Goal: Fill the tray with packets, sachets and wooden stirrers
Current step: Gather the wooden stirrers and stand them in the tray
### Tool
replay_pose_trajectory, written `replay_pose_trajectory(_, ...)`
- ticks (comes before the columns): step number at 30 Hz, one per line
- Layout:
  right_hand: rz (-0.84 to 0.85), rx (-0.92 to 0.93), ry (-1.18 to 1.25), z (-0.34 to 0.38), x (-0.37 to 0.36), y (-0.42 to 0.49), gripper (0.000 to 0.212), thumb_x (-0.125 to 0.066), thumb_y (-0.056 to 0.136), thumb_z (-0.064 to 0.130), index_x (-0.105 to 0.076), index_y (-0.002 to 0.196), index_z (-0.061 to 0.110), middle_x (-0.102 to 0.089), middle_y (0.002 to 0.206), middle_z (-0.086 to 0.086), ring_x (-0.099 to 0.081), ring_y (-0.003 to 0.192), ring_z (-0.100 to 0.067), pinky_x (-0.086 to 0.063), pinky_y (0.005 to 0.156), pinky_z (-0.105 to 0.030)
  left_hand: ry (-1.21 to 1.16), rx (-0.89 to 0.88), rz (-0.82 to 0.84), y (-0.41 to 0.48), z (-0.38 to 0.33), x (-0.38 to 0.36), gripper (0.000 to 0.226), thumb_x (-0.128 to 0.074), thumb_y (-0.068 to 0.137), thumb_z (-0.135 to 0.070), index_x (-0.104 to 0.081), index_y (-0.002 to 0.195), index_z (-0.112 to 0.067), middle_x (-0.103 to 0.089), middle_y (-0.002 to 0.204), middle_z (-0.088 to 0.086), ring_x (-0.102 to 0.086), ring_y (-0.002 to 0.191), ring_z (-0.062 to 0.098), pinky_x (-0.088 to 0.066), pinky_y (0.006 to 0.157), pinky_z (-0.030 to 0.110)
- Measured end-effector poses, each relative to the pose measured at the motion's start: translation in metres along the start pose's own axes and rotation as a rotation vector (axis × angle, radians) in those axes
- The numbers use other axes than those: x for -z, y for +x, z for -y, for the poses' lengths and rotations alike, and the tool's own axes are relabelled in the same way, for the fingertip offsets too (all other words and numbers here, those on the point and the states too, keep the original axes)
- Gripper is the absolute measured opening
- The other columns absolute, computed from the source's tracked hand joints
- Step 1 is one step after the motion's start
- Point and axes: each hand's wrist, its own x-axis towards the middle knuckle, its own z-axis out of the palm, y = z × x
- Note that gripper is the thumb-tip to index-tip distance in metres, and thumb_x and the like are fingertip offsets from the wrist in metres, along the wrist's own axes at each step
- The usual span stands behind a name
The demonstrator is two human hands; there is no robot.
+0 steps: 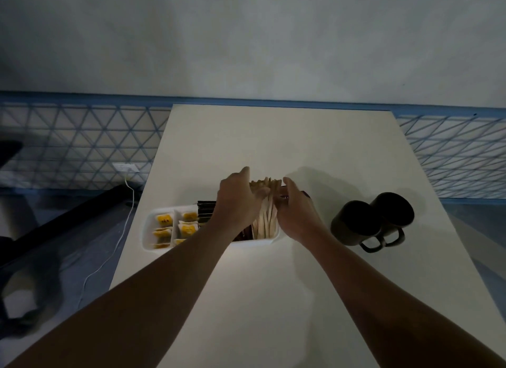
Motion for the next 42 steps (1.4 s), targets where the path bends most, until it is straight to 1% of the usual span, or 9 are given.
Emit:
replay_pose_trajectory(3, 0.081, 0.049, -0.046, -0.003, 0.0, 0.005, 0.036, -0.041, 0.101, 0.003, -0.047, 0.131, 0.021, -0.063, 0.097, 0.003, -0.06, 0.08, -0.011, -0.044, 0.059, -0.017, 0.037, 0.011, 0.074, 0.006, -0.006, -0.001, 0.041, -0.059, 0.094, -0.036, -0.055, 0.116, -0.002, -0.064, 0.103, 0.014, -0.059, 0.103, 0.03, -0.047, 0.078, 0.036)
replay_pose_trajectory(6, 0.124, 0.127, -0.08, -0.005, -0.005, 0.006, 0.05, -0.044, 0.093, -0.006, -0.047, 0.137, 0.018, -0.067, 0.113, -0.007, -0.065, 0.097, -0.019, -0.055, 0.084, -0.032, 0.089, 0.02, 0.121, 0.014, -0.005, -0.005, 0.013, -0.056, 0.092, -0.02, -0.052, 0.086, -0.009, -0.059, 0.081, 0.008, -0.06, 0.084, 0.028, -0.04, 0.056, 0.029)
replay_pose_trajectory(9, 0.095, 0.184, -0.086, -0.006, -0.009, 0.006, 0.047, -0.049, 0.096, 0.001, -0.046, 0.141, 0.013, -0.064, 0.123, -0.013, -0.062, 0.11, -0.028, -0.051, 0.095, -0.041, 0.074, -0.005, 0.145, 0.019, 0.0, -0.005, 0.031, -0.057, 0.088, -0.008, -0.06, 0.119, -0.009, -0.066, 0.107, 0.011, -0.062, 0.101, 0.028, -0.052, 0.077, 0.031)
replay_pose_trajectory(12, 0.062, 0.24, -0.1, -0.008, -0.011, 0.006, 0.049, -0.051, 0.096, 0.006, -0.043, 0.144, 0.014, -0.062, 0.127, -0.011, -0.06, 0.114, -0.028, -0.049, 0.097, -0.04, 0.025, -0.062, 0.14, 0.016, 0.003, -0.001, 0.054, -0.063, 0.089, -0.006, -0.05, 0.14, -0.014, -0.06, 0.133, 0.01, -0.056, 0.123, 0.024, -0.042, 0.098, 0.023)
replay_pose_trajectory(16, 0.024, 0.358, -0.159, -0.011, -0.009, 0.003, 0.055, -0.048, 0.094, 0.003, -0.039, 0.145, 0.022, -0.062, 0.128, -0.002, -0.059, 0.116, -0.022, -0.049, 0.098, -0.045, -0.019, -0.14, 0.055, 0.01, 0.007, 0.001, 0.046, -0.063, 0.092, -0.01, -0.055, 0.137, -0.017, -0.065, 0.123, 0.008, -0.06, 0.113, 0.018, -0.033, 0.083, 0.006)
replay_pose_trajectory(21, 0.054, 0.377, -0.231, -0.024, -0.014, -0.002, 0.057, -0.047, 0.093, 0.004, -0.037, 0.146, 0.021, -0.061, 0.129, -0.004, -0.057, 0.12, -0.023, -0.047, 0.101, -0.05, 0.011, -0.157, 0.063, 0.006, 0.014, -0.005, 0.05, -0.067, 0.088, -0.01, -0.056, 0.136, -0.018, -0.061, 0.125, 0.008, -0.058, 0.114, 0.019, -0.035, 0.088, 0.012)
replay_pose_trajectory(28, 0.073, 0.333, -0.254, -0.031, -0.012, -0.005, 0.056, -0.048, 0.092, 0.0, -0.037, 0.146, 0.014, -0.062, 0.124, -0.011, -0.061, 0.113, -0.027, -0.051, 0.098, -0.047, -0.063, -0.138, 0.011, 0.001, 0.009, 0.003, 0.06, -0.074, 0.083, -0.012, -0.053, 0.138, -0.015, -0.054, 0.141, 0.007, -0.05, 0.13, 0.019, -0.035, 0.107, 0.023)
replay_pose_trajectory(37, 0.123, 0.187, -0.14, -0.035, -0.008, -0.001, 0.045, -0.044, 0.094, 0.006, -0.048, 0.136, 0.023, -0.063, 0.123, -0.001, -0.058, 0.117, -0.02, -0.048, 0.099, -0.037, -0.151, -0.067, -0.152, -0.014, 0.012, 0.032, 0.051, -0.076, 0.082, -0.025, -0.06, 0.13, -0.02, -0.062, 0.128, 0.002, -0.06, 0.085, 0.009, -0.045, 0.095, 0.024)
replay_pose_trajectory(42, 0.184, 0.14, -0.014, -0.046, -0.006, -0.004, 0.043, -0.058, 0.088, 0.008, -0.052, 0.124, 0.029, -0.066, 0.108, 0.011, -0.063, 0.103, -0.009, -0.042, 0.071, -0.013, -0.173, 0.07, -0.271, -0.026, 0.035, 0.05, 0.038, -0.073, 0.083, -0.031, -0.066, 0.12, -0.025, -0.068, 0.112, -0.007, -0.06, 0.076, 0.007, -0.043, 0.081, 0.02)
